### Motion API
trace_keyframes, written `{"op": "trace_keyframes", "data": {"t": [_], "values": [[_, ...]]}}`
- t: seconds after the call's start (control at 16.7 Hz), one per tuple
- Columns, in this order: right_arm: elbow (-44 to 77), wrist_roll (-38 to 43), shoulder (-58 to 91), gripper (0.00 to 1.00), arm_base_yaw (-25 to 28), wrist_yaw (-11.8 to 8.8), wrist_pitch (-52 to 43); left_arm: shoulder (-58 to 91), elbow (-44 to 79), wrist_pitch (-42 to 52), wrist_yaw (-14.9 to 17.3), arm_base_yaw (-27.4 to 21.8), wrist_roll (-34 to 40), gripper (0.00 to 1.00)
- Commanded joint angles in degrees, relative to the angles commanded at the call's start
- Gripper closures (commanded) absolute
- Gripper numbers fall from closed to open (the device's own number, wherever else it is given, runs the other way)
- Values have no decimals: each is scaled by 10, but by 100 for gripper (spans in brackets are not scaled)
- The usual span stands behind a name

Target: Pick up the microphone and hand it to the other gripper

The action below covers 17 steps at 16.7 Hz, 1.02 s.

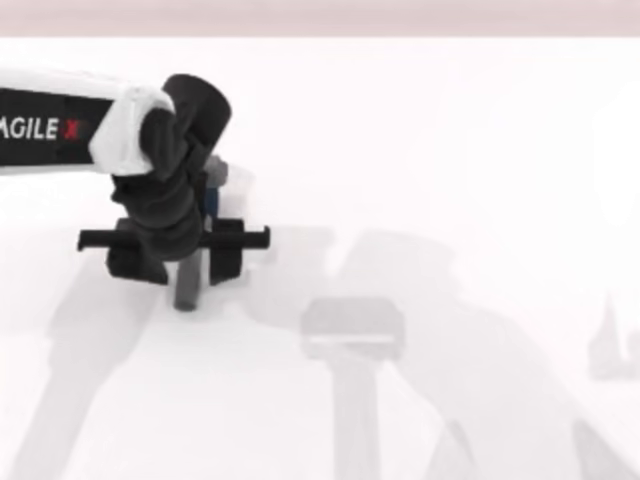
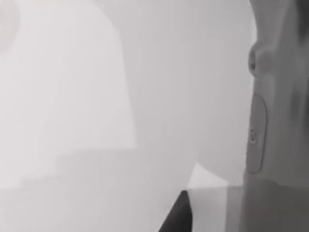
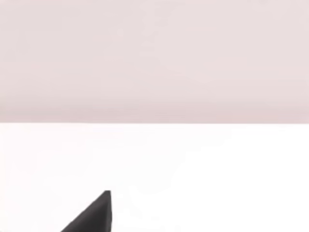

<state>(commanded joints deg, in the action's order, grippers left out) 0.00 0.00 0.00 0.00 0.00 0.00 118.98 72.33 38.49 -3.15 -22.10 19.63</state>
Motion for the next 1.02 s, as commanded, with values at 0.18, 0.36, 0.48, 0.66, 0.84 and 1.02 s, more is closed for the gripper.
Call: {"op": "trace_keyframes", "data": {"t": [0.18, 0.36, 0.48, 0.66, 0.84, 1.02], "values": [[0, 0, 0, 0, 0, 0, 0, 0, 0, 0, 0, 0, 0, 100], [0, 0, 0, 0, 0, 0, 0, 0, 0, 0, 0, 0, 0, 100], [0, 0, 0, 0, 0, 0, 0, 0, 0, 0, 0, 0, 0, 100], [0, 0, 0, 0, 0, 0, 0, -22, 11, 5, 5, -3, 2, 100], [0, 0, 0, 0, 0, 0, 0, -29, 4, -31, 19, -3, -8, 100], [0, 0, 0, 0, 0, 0, 0, -47, -15, -116, 51, -1, -30, 100]]}}
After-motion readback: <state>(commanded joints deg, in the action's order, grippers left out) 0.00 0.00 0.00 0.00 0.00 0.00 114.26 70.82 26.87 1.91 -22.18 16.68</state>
